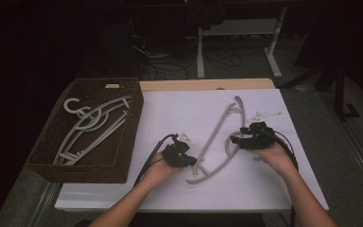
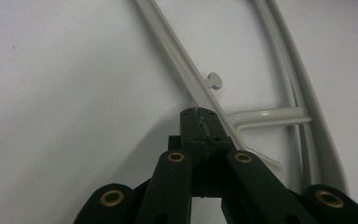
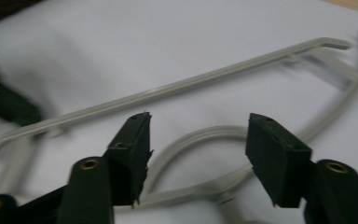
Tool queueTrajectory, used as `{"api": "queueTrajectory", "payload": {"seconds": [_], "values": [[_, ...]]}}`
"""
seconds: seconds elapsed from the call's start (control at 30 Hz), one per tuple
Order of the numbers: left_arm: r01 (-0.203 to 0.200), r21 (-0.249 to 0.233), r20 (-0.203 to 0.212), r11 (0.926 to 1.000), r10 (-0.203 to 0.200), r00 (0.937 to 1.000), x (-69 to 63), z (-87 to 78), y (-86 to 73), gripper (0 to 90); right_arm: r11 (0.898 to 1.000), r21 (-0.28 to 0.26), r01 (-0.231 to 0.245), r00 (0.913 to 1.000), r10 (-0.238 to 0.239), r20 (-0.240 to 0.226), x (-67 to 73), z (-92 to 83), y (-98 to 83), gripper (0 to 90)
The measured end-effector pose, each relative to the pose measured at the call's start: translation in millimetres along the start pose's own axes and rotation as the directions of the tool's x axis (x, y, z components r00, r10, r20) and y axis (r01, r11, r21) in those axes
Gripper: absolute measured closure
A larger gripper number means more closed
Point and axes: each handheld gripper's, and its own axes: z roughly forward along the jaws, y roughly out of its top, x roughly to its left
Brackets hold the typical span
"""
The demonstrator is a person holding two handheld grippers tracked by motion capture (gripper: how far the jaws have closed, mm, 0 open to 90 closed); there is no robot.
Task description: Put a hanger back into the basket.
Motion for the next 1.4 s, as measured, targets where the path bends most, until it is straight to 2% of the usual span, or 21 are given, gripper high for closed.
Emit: {"api": "queueTrajectory", "payload": {"seconds": [0.07, 0.1, 0.23, 0.37, 0.5, 0.57, 0.67, 0.7, 0.77, 0.87, 1.0, 1.07, 1.2, 1.23, 1.3, 1.4], "values": [[-0.007, -0.021, -0.025, 0.9998, 0.006, 0.9997, 2.2, -6.0, -1.3, 89.6, 1.000, 0.007, -0.019, 0.9995, 0.018, 0.025, -11.3, 5.9, 4.5, 50.9], [0.003, -0.035, -0.025, 0.9994, -0.004, 0.9997, 3.8, -10.2, -2.4, 88.4, 0.999, 0.012, -0.033, 0.9987, 0.033, 0.038, -16.3, 8.8, 7.3, 55.2], [0.013, -0.078, -0.058, 0.9969, -0.018, 0.9982, 10.5, -33.3, -11.9, 73.0, 0.997, 0.027, -0.072, 0.9949, 0.070, 0.073, -33.6, 25.2, 20.8, 73.7], [0.029, -0.128, -0.059, 0.9913, -0.037, 0.9976, 14.7, -53.8, -26.7, 55.0, 0.993, 0.071, -0.092, 0.9852, 0.081, 0.151, -46.5, 46.9, 33.8, 86.7], [0.026, -0.164, -0.046, 0.9862, -0.034, 0.9984, 13.2, -66.4, -40.9, 44.5, 0.988, 0.081, -0.135, 0.9648, 0.113, 0.237, -65.7, 60.2, 43.4, 88.6], [0.027, -0.166, -0.047, 0.9858, -0.035, 0.9983, 13.0, -70.0, -45.5, 41.1, 0.983, 0.079, -0.167, 0.9468, 0.137, 0.291, -77.4, 64.2, 46.8, 88.7], [0.030, -0.172, -0.042, 0.9846, -0.038, 0.9984, 12.0, -72.1, -48.3, 38.3, 0.974, 0.073, -0.216, 0.9211, 0.178, 0.346, -95.2, 65.4, 49.3, 88.7], [0.029, -0.175, -0.039, 0.9841, -0.036, 0.9986, 11.4, -72.2, -48.3, 37.0, 0.971, 0.064, -0.230, 0.9167, 0.194, 0.349, -100.5, 65.1, 49.6, 88.7], [0.025, -0.186, -0.031, 0.9823, -0.031, 0.9990, 10.6, -72.5, -47.9, 33.8, 0.966, 0.081, -0.247, 0.9116, 0.203, 0.357, -107.9, 67.6, 51.0, 88.7], [0.017, -0.192, -0.035, 0.9812, -0.024, 0.9991, 10.1, -72.3, -46.9, 27.0, 0.962, 0.103, -0.252, 0.9139, 0.201, 0.352, -112.7, 75.4, 54.0, 88.7], [0.007, -0.207, -0.044, 0.9784, -0.017, 0.9989, 10.4, -72.7, -46.1, 18.9, 0.960, 0.130, -0.248, 0.9216, 0.192, 0.337, -112.9, 88.2, 59.2, 88.7], [0.011, -0.221, -0.046, 0.9753, -0.021, 0.9987, 10.3, -73.7, -45.2, 14.2, 0.960, 0.135, -0.247, 0.9204, 0.189, 0.342, -112.7, 93.1, 62.2, 88.7], [0.005, -0.242, -0.044, 0.9702, -0.016, 0.9989, 9.8, -77.1, -42.9, 12.9, 0.957, 0.142, -0.253, 0.9245, 0.196, 0.327, -111.7, 99.2, 67.3, 88.7], [0.002, -0.247, -0.041, 0.9691, -0.012, 0.9991, 10.1, -78.0, -42.2, 12.9, 0.958, 0.159, -0.238, 0.9345, 0.181, 0.306, -106.7, 108.1, 74.2, 88.7], [-0.002, -0.246, -0.041, 0.9692, -0.008, 0.9991, 10.1, -78.2, -41.8, 12.9, 0.959, 0.169, -0.228, 0.9418, 0.173, 0.288, -103.8, 113.3, 77.8, 88.7], [-0.005, -0.245, -0.039, 0.9694, -0.004, 0.9992, 9.8, -78.4, -41.9, 12.9, 0.961, 0.183, -0.207, 0.9566, 0.159, 0.244, -91.8, 128.9, 86.8, 88.7]]}}
